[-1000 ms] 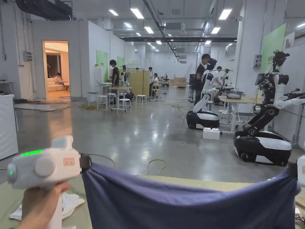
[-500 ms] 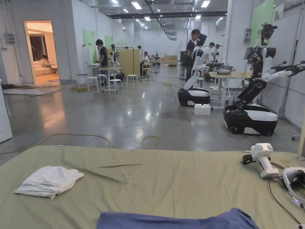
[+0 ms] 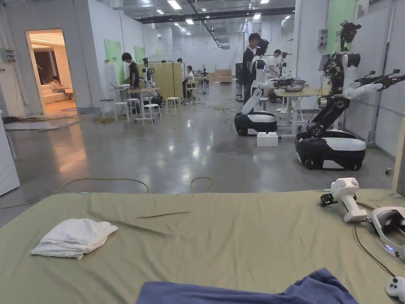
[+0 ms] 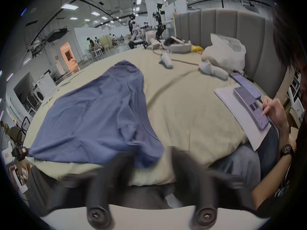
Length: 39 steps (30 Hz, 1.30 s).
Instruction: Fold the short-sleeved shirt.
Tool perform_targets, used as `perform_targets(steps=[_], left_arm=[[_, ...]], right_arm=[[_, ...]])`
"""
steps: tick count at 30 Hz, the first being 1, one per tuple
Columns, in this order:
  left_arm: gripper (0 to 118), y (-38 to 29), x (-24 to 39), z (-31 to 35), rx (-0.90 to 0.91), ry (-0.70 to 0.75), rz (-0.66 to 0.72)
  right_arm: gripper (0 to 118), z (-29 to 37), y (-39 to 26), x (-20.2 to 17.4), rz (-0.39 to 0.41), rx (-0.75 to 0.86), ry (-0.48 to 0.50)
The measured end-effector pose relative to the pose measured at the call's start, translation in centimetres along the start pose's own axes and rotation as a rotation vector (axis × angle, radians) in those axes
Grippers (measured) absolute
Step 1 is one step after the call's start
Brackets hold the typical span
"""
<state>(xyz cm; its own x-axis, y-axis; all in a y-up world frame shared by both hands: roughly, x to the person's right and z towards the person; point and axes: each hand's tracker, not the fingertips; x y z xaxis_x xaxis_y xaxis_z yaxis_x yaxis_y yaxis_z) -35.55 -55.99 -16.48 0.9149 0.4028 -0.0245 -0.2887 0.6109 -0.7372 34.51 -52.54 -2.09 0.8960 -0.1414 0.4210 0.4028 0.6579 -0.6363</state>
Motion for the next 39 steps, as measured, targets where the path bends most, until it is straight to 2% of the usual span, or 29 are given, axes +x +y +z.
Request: perform_targets(steps=[1,4,6,8,11,14,16,18,19,20,21,22,23,24,25,26,28,36,39], left_arm=[[100,-0.1,-0.2,0.4,-0.002,0.032,0.018],[102,1.3,-0.1,2.8,0.064,0.07,-0.015],[102,3.0,1.6,5.6,0.151,0.083,-0.109],[102,4.6,4.8,9.8,0.308,0.098,-0.239],[102,5.7,9.5,15.8,0.522,0.103,-0.386],[102,5.0,13.0,20.1,0.676,0.143,-0.42],[101,4.8,15.0,22.1,0.748,0.11,-0.437],[101,4.5,16.5,23.9,0.791,0.078,-0.475],[100,4.4,17.0,24.4,0.787,0.081,-0.48],[99,4.7,17.8,24.8,0.786,0.073,-0.492],[95,4.6,18.2,25.1,0.797,0.073,-0.498],[85,4.6,18.4,25.5,0.796,0.057,-0.507],[63,4.4,18.6,25.6,0.799,0.04,-0.504],[37,4.5,18.8,25.3,0.792,0.013,-0.489],[12,4.4,18.9,25.1,0.78,0.004,-0.487],[6,4.2,19.0,24.9,0.781,0.014,-0.486],[0,4.1,18.9,24.9,0.781,0.017,-0.496],[0,4.9,16.3,23.9,0.706,0.0,-0.442],[0,5.5,13.9,20.6,0.601,-0.036,-0.401]], right_arm=[[92,0.2,-0.1,0.2,-0.008,0.002,0.012],[91,1.9,0.1,0.1,-0.02,0.09,0.045],[91,3.9,0.7,-0.8,-0.024,0.176,0.054],[91,7.9,1.6,-3.1,-0.014,0.29,0.113],[91,12.6,2.8,-6.1,0.032,0.444,0.206],[91,16.9,3.6,-9.2,0.108,0.574,0.259],[89,18.8,4.1,-10.8,0.153,0.622,0.283],[83,20.4,4.6,-12.0,0.207,0.634,0.312],[77,20.8,4.9,-12.5,0.23,0.638,0.303],[67,21.4,5.0,-13.0,0.252,0.651,0.293],[58,21.9,5.1,-13.4,0.262,0.657,0.294],[46,22.4,5.2,-13.6,0.266,0.658,0.306],[17,22.6,5.4,-13.8,0.272,0.659,0.314],[0,22.8,5.4,-14.2,0.273,0.664,0.313],[0,23.1,5.4,-14.4,0.274,0.668,0.313],[0,23.3,5.5,-14.3,0.277,0.664,0.327],[0,23.2,5.3,-14.3,0.282,0.662,0.323],[0,23.2,5.2,-13.2,0.268,0.647,0.305],[0,22.4,5.0,-12.9,0.254,0.61,0.297]])
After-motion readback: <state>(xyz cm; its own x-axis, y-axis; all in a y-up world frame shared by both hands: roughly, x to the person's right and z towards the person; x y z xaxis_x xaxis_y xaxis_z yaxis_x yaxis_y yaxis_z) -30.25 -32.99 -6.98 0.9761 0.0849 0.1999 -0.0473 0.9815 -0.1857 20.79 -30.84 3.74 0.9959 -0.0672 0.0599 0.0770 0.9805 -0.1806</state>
